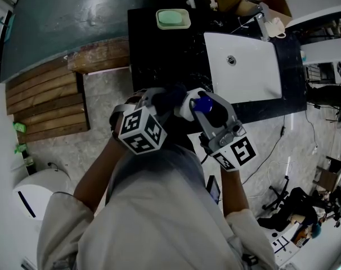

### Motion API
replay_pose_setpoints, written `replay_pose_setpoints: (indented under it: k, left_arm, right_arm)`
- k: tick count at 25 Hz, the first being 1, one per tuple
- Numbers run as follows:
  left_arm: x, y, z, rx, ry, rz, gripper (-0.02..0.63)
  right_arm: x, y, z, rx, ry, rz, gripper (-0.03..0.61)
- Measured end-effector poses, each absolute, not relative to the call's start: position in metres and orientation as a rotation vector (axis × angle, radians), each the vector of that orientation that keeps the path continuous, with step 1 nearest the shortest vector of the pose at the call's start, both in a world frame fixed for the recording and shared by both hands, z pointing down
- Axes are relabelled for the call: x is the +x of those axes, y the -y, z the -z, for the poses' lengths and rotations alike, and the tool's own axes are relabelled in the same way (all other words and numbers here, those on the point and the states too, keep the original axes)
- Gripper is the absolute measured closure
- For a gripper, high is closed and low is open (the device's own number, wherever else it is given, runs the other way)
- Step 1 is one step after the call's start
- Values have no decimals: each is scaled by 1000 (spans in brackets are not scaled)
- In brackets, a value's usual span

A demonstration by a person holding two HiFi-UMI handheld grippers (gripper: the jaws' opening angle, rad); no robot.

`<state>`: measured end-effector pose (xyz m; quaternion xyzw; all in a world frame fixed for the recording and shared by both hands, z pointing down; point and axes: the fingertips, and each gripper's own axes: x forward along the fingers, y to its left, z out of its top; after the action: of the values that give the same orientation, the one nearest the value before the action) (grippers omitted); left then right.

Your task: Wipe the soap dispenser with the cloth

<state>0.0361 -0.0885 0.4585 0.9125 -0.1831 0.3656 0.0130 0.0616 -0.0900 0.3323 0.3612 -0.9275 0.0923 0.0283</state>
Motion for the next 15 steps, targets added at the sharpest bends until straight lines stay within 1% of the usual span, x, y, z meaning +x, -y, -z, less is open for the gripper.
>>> replay_pose_setpoints:
  k: [15]
  left_arm:
    - [37, 91, -429, 2897, 586, -1082, 477]
  right_arm:
    - [62, 90, -333, 1126, 2863, -283, 483]
